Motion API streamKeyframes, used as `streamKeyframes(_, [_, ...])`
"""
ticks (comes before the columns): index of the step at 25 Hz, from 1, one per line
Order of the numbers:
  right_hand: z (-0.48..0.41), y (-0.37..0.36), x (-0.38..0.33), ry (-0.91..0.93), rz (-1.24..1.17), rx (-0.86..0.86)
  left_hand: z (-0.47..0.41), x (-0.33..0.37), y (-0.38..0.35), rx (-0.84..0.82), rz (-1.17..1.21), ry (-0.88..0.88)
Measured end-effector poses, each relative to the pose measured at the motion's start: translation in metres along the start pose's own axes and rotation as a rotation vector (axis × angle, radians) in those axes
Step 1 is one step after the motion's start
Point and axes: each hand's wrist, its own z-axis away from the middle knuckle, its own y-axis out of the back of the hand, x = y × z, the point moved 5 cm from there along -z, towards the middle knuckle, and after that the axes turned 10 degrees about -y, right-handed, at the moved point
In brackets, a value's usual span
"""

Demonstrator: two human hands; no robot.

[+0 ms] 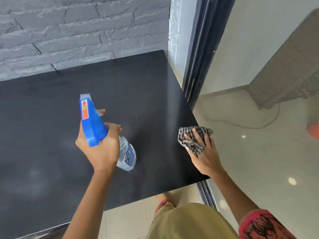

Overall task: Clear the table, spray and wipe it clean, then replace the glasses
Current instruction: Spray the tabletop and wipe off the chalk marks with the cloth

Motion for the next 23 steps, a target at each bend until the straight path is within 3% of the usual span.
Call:
streamKeyframes(3, [0.01,-0.012,-0.033,-0.111,-0.057,-0.053,0.014,0.002,0.026,-0.002,-0.013,-0.008])
streamKeyframes(7, [0.075,-0.036,-0.118,0.211,-0.112,-0.161,0.025,0.0,0.042,0.018,-0.049,-0.024])
streamKeyframes(10, [0.083,-0.035,-0.114,0.367,-0.031,-0.113,0.024,0.0,0.044,0.024,-0.044,-0.024])
streamKeyframes(13, [0.045,-0.021,-0.05,0.235,0.09,-0.041,0.021,-0.003,0.044,0.037,-0.036,-0.005])
streamKeyframes(17, [-0.021,-0.013,-0.022,0.039,0.096,-0.131,0.022,-0.003,0.042,0.028,-0.028,-0.001])
streamKeyframes(23, [0.029,-0.015,-0.022,0.082,0.005,-0.024,0.023,0.001,0.043,0.025,-0.056,0.006])
